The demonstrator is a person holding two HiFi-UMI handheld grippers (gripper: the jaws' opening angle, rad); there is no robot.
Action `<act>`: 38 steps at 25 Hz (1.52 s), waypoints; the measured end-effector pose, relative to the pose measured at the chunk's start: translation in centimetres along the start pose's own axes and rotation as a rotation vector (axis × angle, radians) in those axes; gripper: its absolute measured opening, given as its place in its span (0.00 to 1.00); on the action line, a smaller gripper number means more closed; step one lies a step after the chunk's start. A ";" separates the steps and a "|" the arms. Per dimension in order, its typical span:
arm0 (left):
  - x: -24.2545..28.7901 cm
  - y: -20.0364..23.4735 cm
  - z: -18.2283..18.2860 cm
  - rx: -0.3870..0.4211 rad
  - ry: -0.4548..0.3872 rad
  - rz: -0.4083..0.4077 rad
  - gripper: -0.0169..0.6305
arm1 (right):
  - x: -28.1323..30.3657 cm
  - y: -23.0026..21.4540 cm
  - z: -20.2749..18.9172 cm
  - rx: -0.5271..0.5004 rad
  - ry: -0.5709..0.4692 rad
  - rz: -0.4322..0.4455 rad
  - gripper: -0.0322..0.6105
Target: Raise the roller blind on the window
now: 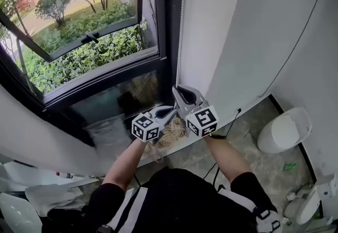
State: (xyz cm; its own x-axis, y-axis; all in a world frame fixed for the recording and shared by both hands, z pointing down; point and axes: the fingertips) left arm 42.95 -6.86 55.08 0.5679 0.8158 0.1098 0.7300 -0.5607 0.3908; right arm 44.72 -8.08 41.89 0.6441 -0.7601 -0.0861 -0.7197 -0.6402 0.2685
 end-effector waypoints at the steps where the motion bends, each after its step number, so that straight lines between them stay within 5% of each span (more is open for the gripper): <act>1: -0.3 0.5 -1.9 -0.021 0.033 0.006 0.04 | -0.3 0.6 -2.0 0.020 0.038 0.013 0.08; 5: -1.4 1.4 -3.9 -0.094 0.018 0.009 0.05 | -1.3 0.7 -4.6 0.092 0.087 0.012 0.08; 13: -2.0 0.5 1.6 -0.055 -0.090 -0.045 0.24 | -2.0 0.2 -4.5 0.096 0.095 0.002 0.08; 20: -2.6 -3.8 17.1 0.008 -0.313 -0.207 0.23 | -2.3 0.4 -4.4 0.098 0.103 -0.001 0.08; 25: -1.3 -9.1 24.4 0.122 -0.368 -0.291 0.24 | -2.4 0.6 -4.2 0.094 0.101 -0.002 0.08; 30: 0.1 -9.0 24.4 0.101 -0.388 -0.272 0.19 | -2.5 0.5 -4.4 0.093 0.111 -0.003 0.08; 32: 0.3 -9.0 23.9 0.086 -0.387 -0.288 0.04 | -2.6 0.5 -4.4 0.090 0.112 0.001 0.08; 35: 0.1 -9.8 23.7 0.064 -0.395 -0.330 0.04 | -3.0 0.5 -4.3 0.089 0.092 -0.005 0.08; 38: -0.3 -9.0 22.8 0.124 -0.400 -0.256 0.04 | -3.3 1.5 -5.2 0.093 0.112 0.009 0.08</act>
State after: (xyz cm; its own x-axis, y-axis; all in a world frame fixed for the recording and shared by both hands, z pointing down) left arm 44.89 -5.25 30.68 0.4477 0.8251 -0.3446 0.8914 -0.3813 0.2450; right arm 42.81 -5.94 47.58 0.6584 -0.7522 0.0252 -0.7434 -0.6447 0.1783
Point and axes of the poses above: the fingertips, and each gripper's own axes: x forward along the fingers, y to its left, z out of its top, and after that the axes turned 10 degrees about -x, right-handed
